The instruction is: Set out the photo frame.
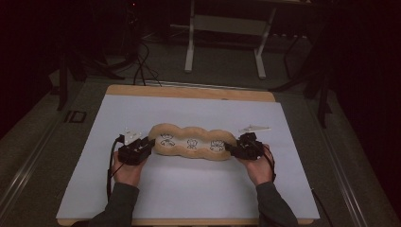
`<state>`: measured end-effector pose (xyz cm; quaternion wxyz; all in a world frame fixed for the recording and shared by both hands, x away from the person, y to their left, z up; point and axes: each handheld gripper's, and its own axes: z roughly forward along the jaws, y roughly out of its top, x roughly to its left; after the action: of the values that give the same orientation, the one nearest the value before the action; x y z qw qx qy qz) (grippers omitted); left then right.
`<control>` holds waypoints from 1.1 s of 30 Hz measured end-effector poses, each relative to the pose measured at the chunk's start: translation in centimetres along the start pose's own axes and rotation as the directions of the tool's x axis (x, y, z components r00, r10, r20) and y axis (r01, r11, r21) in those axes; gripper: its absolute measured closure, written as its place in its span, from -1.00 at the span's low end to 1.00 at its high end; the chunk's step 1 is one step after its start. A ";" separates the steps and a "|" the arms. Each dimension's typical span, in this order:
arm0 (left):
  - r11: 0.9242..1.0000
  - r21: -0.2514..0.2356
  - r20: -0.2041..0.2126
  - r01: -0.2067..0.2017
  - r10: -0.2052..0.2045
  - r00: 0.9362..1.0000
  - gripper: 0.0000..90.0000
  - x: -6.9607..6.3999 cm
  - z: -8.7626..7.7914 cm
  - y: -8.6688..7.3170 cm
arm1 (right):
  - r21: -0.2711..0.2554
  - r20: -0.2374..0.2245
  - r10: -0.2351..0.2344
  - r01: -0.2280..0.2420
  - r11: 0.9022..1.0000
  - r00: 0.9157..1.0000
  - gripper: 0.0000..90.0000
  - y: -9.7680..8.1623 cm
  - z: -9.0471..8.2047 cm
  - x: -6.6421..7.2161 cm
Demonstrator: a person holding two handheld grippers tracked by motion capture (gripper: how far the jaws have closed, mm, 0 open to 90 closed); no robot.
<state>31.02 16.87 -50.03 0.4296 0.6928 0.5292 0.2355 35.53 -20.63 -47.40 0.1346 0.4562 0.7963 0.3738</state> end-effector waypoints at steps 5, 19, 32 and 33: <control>1.000 0.014 0.005 0.009 -0.009 1.000 0.62 -0.2 0.3 -0.2 | 0.003 0.007 0.011 -0.011 1.000 1.000 0.27 -0.1 0.2 -0.4; 0.998 0.051 0.023 0.039 -0.041 0.999 0.61 -0.2 0.5 -0.6 | -0.005 -0.004 0.048 -0.048 0.999 0.999 0.26 -0.1 0.6 -1.0; 0.998 0.056 0.008 0.020 -0.021 1.000 0.60 -0.7 0.3 -1.0 | -0.006 -0.024 0.075 -0.075 0.997 0.997 0.24 -0.2 0.5 -1.5; 0.998 0.056 0.008 0.019 -0.019 1.000 0.60 -0.7 0.2 -1.0 | -0.008 -0.026 0.077 -0.077 0.997 0.997 0.23 -0.3 0.5 -1.5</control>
<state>30.46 16.21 -50.89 0.4146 0.7004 0.5402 0.2137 36.50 -21.74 -48.13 0.1119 0.4813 0.7780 0.3880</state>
